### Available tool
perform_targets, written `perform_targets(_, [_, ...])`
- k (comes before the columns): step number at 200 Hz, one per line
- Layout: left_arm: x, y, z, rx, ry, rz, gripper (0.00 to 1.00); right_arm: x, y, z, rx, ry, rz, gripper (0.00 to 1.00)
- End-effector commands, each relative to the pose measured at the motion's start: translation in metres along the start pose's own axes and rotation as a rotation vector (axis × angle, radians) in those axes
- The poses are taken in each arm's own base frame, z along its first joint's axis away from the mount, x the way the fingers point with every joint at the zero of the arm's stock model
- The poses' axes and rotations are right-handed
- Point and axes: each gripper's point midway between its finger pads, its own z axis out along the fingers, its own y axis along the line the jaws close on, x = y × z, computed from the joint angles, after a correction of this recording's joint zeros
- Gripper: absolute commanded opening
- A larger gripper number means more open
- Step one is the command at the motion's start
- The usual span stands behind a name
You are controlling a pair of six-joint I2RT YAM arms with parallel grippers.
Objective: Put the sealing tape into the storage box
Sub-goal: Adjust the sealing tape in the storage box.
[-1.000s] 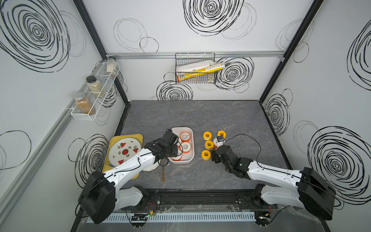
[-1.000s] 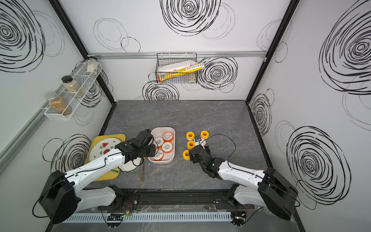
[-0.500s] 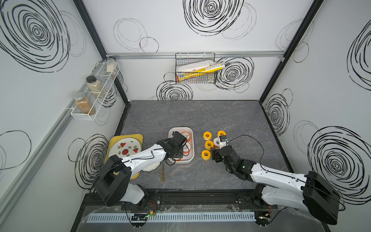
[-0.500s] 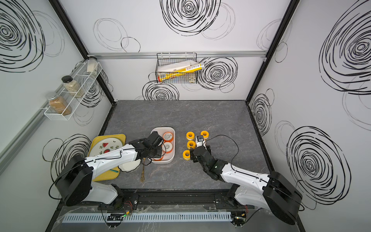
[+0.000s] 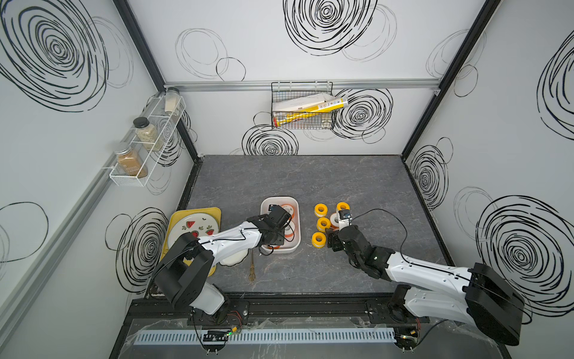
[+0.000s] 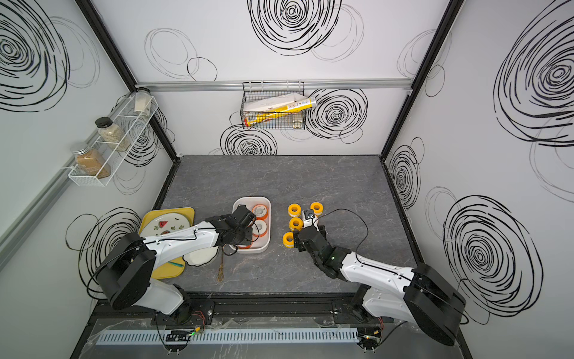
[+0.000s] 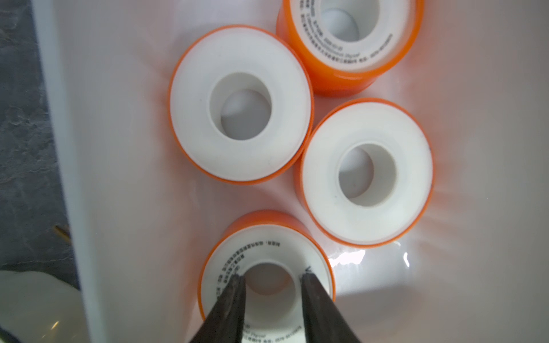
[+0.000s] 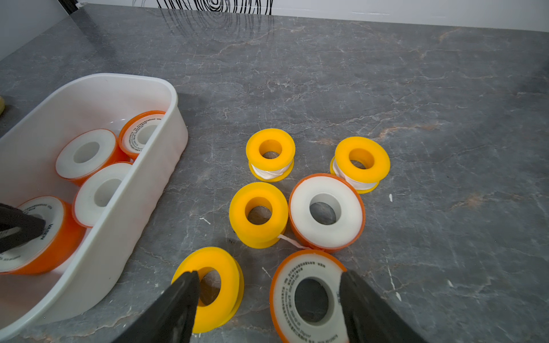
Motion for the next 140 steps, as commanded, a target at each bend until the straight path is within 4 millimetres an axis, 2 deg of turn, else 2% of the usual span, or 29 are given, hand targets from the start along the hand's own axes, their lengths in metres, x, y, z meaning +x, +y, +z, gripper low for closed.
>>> perform_targets(1, [0.010, 0.006, 0.012, -0.041, 0.034, 0.014, 0.38, 0.000, -0.001, 0.002, 0.003, -0.006, 0.010, 0.79])
perform_targets(33, [0.017, 0.008, 0.021, -0.060, 0.064, 0.023, 0.39, 0.000, -0.001, 0.001, 0.003, -0.006, 0.011, 0.79])
perform_targets(58, [0.014, 0.007, 0.018, -0.061, 0.058, 0.024, 0.38, 0.000, -0.001, 0.001, 0.003, -0.006, 0.011, 0.79])
perform_targets(86, [-0.001, 0.003, 0.000, -0.034, 0.007, 0.011, 0.39, 0.000, -0.001, 0.001, 0.002, -0.007, 0.009, 0.79])
perform_targets(140, [-0.027, -0.003, -0.042, 0.009, -0.082, 0.010, 0.47, -0.002, -0.003, 0.001, 0.012, -0.016, 0.005, 0.79])
